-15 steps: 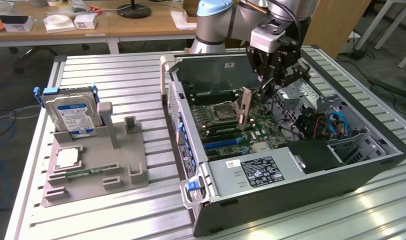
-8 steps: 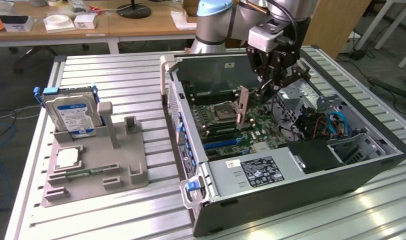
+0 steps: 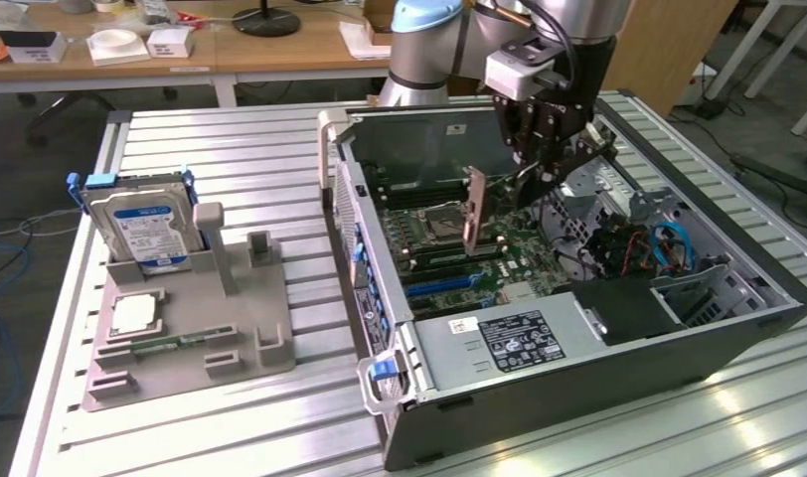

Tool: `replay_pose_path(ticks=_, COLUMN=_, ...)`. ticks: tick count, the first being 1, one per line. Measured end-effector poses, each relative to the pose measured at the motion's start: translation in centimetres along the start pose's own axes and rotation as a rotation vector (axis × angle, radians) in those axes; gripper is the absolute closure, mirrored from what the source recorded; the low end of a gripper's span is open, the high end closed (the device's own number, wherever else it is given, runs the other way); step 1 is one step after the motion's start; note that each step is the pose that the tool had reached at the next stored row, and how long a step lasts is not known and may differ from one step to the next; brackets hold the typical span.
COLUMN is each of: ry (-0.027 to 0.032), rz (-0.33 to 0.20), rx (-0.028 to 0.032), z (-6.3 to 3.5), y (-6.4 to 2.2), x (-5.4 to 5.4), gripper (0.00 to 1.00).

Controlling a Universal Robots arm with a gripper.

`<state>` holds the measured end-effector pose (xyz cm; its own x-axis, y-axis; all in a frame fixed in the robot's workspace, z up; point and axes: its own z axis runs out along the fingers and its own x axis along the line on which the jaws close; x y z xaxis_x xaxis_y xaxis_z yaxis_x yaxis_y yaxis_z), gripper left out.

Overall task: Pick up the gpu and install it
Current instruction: 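Insert the gpu into the slot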

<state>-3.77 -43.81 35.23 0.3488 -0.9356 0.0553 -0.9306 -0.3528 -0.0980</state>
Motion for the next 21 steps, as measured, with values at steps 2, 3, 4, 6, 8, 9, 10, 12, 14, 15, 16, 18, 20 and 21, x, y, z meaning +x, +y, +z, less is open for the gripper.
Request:
replay_pose_path(ticks=2, ry=0.0027, rz=0.027, rx=-0.0015, z=0.07, y=0.01, x=-0.01, gripper=0.73)
replay_pose_path(ticks=3, ry=0.0041, rz=0.04, rx=-0.0023, z=0.1, y=0.02, x=-0.01, gripper=0.73)
replay_pose_path(ticks=4, ry=0.0054, rz=0.054, rx=-0.003, z=0.13, y=0.03, x=-0.02, gripper=0.73)
replay_pose_path(ticks=6, ry=0.0079, rz=0.079, rx=-0.0045, z=0.19, y=0.07, x=-0.03, gripper=0.73)
replay_pose_path(ticks=8, ry=0.0099, rz=0.1, rx=-0.0056, z=0.27, y=0.13, x=-0.06, gripper=0.73)
replay_pose_path(ticks=9, ry=0.0109, rz=0.11, rx=-0.0061, z=0.31, y=0.16, x=-0.08, gripper=0.73)
replay_pose_path(ticks=10, ry=0.0119, rz=0.119, rx=-0.0067, z=0.35, y=0.19, x=-0.09, gripper=0.73)
replay_pose_path(ticks=12, ry=0.0138, rz=0.139, rx=-0.0078, z=0.42, y=0.25, x=-0.12, gripper=0.73)
replay_pose_path(ticks=14, ry=0.0157, rz=0.157, rx=-0.0089, z=0.5, y=0.3, x=-0.14, gripper=0.73)
replay_pose_path(ticks=15, ry=0.0166, rz=0.167, rx=-0.0094, z=0.54, y=0.32, x=-0.15, gripper=0.73)
replay_pose_path(ticks=16, ry=0.0175, rz=0.177, rx=-0.01, z=0.58, y=0.35, x=-0.16, gripper=0.73)
replay_pose_path(ticks=18, ry=0.0192, rz=0.194, rx=-0.011, z=0.68, y=0.42, x=-0.19, gripper=0.73)
replay_pose_path(ticks=20, ry=0.0203, rz=0.206, rx=-0.0117, z=0.78, y=0.57, x=-0.24, gripper=0.73)
replay_pose_path(ticks=21, ry=0.0209, rz=0.21, rx=-0.0119, z=0.83, y=0.68, x=-0.29, gripper=0.73)
